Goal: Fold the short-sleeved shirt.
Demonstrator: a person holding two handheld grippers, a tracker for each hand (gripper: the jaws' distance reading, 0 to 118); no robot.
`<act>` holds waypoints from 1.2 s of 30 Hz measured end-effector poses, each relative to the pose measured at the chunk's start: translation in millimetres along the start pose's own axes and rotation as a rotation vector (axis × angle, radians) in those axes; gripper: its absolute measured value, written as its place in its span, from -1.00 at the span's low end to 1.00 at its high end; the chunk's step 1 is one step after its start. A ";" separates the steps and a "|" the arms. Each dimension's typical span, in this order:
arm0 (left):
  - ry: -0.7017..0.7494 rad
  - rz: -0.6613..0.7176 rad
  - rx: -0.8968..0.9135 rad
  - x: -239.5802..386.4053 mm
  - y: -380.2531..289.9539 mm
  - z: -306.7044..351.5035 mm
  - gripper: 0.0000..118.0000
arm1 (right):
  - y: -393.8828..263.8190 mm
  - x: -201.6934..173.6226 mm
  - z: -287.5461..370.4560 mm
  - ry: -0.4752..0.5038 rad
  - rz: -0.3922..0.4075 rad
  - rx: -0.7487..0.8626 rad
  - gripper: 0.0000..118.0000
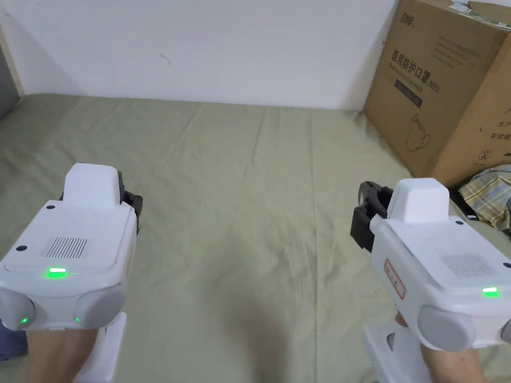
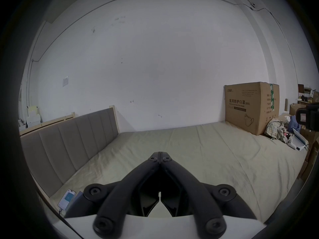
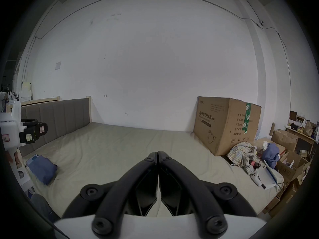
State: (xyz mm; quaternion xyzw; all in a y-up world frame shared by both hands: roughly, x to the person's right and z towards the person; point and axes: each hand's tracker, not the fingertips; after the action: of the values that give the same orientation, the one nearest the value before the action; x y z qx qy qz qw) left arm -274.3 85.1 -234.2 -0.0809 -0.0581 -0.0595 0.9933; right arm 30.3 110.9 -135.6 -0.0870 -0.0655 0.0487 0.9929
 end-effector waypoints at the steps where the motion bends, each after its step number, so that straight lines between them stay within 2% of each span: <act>1: -0.003 0.006 -0.004 -0.4 -2.9 0.3 -1.00 | -3.4 0.3 0.1 0.007 -0.009 -0.013 -1.00; 12: -0.020 0.000 -0.075 4.3 -29.0 4.7 -1.00 | -21.2 -0.1 0.3 0.019 -0.047 -0.061 -1.00; 25: -0.010 -0.012 -0.081 6.7 -25.7 3.7 -1.00 | -21.8 -0.7 -1.8 0.027 -0.076 -0.062 -1.00; 26: -0.010 -0.009 -0.080 6.8 -26.0 4.6 -0.89 | -21.8 -0.5 -2.9 0.022 -0.078 -0.067 -0.98; 27: -0.004 -0.007 -0.079 6.5 -25.8 4.7 -0.61 | -21.9 0.0 -3.4 0.020 -0.083 -0.071 -0.78; 28: -0.003 -0.004 -0.078 6.1 -25.2 4.6 -0.21 | -22.2 1.0 -3.4 0.020 -0.090 -0.070 -0.36; 30: 0.001 0.001 -0.082 4.9 -24.2 3.9 0.72 | -22.3 4.0 -5.0 0.044 -0.108 -0.080 0.64; 31: 0.006 0.006 -0.080 4.4 -24.5 4.4 0.89 | -22.3 3.7 -4.4 0.045 -0.110 -0.075 0.81; 33: 0.015 0.008 -0.065 3.3 -23.7 6.2 0.98 | -21.6 1.9 -1.9 0.038 -0.106 -0.063 0.96; 36: 0.001 0.020 -0.068 1.0 -21.9 6.3 1.00 | -19.6 1.6 -1.5 0.042 -0.097 -0.065 0.99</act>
State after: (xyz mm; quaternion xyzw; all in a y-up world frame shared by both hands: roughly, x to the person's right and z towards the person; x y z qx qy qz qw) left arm -276.8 64.6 -224.5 -0.1153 -0.0545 -0.0515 0.9905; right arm 33.7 91.6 -133.4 -0.1169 -0.0504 -0.0033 0.9919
